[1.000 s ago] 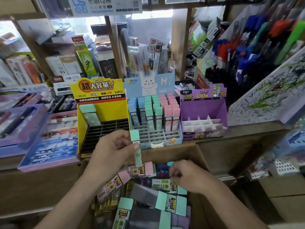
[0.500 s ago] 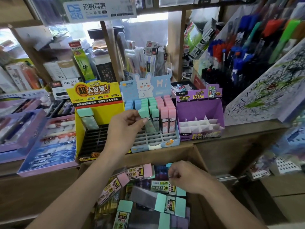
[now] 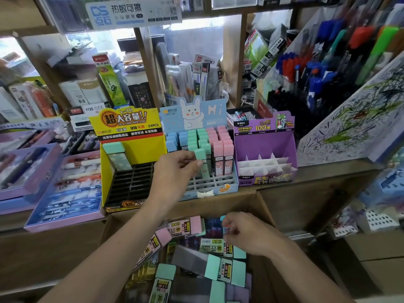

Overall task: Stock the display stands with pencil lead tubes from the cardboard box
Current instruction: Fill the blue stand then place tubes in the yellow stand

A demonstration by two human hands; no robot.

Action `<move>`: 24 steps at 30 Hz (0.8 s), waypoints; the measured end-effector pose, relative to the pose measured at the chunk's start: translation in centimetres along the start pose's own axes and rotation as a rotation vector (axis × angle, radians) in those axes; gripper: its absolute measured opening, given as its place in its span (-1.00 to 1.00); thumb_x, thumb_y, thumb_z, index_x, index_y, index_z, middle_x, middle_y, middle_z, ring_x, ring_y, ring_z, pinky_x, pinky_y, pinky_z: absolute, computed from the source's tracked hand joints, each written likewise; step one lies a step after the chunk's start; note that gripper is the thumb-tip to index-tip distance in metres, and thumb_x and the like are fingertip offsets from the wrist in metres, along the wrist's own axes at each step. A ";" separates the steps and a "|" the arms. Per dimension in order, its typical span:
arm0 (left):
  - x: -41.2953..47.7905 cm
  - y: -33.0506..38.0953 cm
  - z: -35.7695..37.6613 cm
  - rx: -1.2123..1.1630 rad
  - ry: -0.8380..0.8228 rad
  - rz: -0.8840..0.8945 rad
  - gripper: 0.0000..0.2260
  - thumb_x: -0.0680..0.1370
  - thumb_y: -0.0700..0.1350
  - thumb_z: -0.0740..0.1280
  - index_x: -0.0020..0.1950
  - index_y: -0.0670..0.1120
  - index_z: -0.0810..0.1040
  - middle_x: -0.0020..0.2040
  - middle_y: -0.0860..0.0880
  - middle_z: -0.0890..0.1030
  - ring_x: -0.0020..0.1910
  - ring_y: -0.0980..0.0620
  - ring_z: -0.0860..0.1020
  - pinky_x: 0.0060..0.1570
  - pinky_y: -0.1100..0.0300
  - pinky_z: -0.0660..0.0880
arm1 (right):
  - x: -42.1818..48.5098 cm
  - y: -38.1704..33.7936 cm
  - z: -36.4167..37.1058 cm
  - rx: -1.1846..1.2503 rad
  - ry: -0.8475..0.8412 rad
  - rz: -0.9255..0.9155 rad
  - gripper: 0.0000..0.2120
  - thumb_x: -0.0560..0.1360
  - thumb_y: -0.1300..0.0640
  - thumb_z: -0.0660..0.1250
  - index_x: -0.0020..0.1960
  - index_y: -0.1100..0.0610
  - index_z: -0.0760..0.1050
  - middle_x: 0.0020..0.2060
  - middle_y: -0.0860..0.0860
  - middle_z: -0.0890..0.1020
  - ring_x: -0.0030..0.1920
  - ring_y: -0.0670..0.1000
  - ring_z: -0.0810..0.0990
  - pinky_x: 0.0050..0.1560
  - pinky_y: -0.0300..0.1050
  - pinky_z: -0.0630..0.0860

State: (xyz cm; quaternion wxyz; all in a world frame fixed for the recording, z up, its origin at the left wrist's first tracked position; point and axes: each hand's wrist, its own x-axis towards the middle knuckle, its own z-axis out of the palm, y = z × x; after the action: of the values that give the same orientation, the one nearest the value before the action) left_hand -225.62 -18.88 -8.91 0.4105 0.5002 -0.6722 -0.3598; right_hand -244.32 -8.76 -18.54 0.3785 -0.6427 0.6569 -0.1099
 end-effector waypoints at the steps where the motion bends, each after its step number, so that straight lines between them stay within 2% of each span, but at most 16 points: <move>1: 0.0 -0.1 0.2 -0.020 0.010 -0.009 -0.97 0.56 -0.17 0.49 -0.02 -0.10 0.69 -0.16 -0.03 0.73 -0.16 0.08 0.73 -0.06 0.14 0.70 | 0.0 0.0 0.0 0.000 0.000 0.001 -0.60 0.60 0.02 0.40 0.41 0.01 0.46 0.11 -0.07 0.62 0.07 -0.13 0.59 0.09 -0.22 0.55; 4: 0.0 -0.2 0.9 -0.069 0.027 -0.021 -0.96 0.56 -0.20 0.49 -0.05 -0.07 0.68 -0.16 -0.04 0.74 -0.18 0.09 0.74 -0.06 0.11 0.70 | 0.1 0.0 0.0 0.004 -0.001 0.002 -0.60 0.60 0.03 0.40 0.41 0.01 0.46 0.11 -0.06 0.63 0.08 -0.12 0.60 0.11 -0.19 0.56; 7: 0.0 -0.4 1.3 -0.084 0.051 -0.037 -0.97 0.55 -0.21 0.50 -0.04 -0.13 0.68 -0.20 0.00 0.74 -0.22 0.11 0.74 -0.10 0.15 0.71 | 0.1 0.0 0.1 0.001 -0.001 0.003 -0.61 0.60 0.04 0.40 0.40 0.01 0.47 0.10 -0.07 0.64 0.07 -0.12 0.61 0.10 -0.18 0.57; 12: -0.1 -0.4 1.7 -0.096 0.057 -0.052 -0.87 0.54 -0.18 0.52 -0.16 0.01 0.64 -0.30 0.02 0.73 -0.24 0.08 0.74 -0.13 0.10 0.71 | 0.1 0.2 0.1 0.006 0.004 0.001 -0.62 0.59 0.02 0.41 0.39 -0.01 0.48 0.10 -0.08 0.64 0.06 -0.15 0.60 0.05 -0.24 0.54; 17: -1.0 -0.6 1.1 -0.115 0.053 -0.079 -0.92 0.55 -0.21 0.49 -0.03 -0.08 0.62 -0.16 -0.06 0.73 -0.20 0.11 0.74 -0.13 0.13 0.71 | 0.1 0.2 0.1 0.011 0.024 -0.013 -0.65 0.59 0.03 0.40 0.36 0.00 0.50 0.06 -0.10 0.63 0.03 -0.18 0.59 -0.08 -0.33 0.47; 20: -2.6 -1.0 -0.3 -0.118 0.034 -0.075 -0.94 0.58 -0.24 0.46 0.00 -0.09 0.65 -0.19 -0.04 0.73 -0.19 0.10 0.74 -0.17 0.18 0.70 | 0.0 0.1 0.0 0.026 0.056 -0.018 -0.70 0.60 0.03 0.39 0.32 -0.04 0.53 0.07 -0.14 0.61 0.05 -0.19 0.58 0.01 -0.29 0.50; 24: -6.4 -2.4 -3.0 -0.062 -0.021 -0.074 -0.90 0.58 -0.20 0.45 -0.01 0.01 0.66 -0.20 0.05 0.73 -0.19 0.11 0.73 -0.19 0.20 0.68 | 0.0 -0.4 0.0 0.036 0.069 -0.041 -0.75 0.61 0.03 0.38 0.28 -0.06 0.56 0.05 -0.16 0.62 0.06 -0.16 0.60 0.12 -0.20 0.58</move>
State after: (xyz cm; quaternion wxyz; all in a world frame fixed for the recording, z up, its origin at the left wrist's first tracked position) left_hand -220.91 -13.53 -11.08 0.4051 0.5082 -0.6460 -0.4004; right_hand -244.01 -8.82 -18.26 0.3651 -0.6449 0.6541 -0.1515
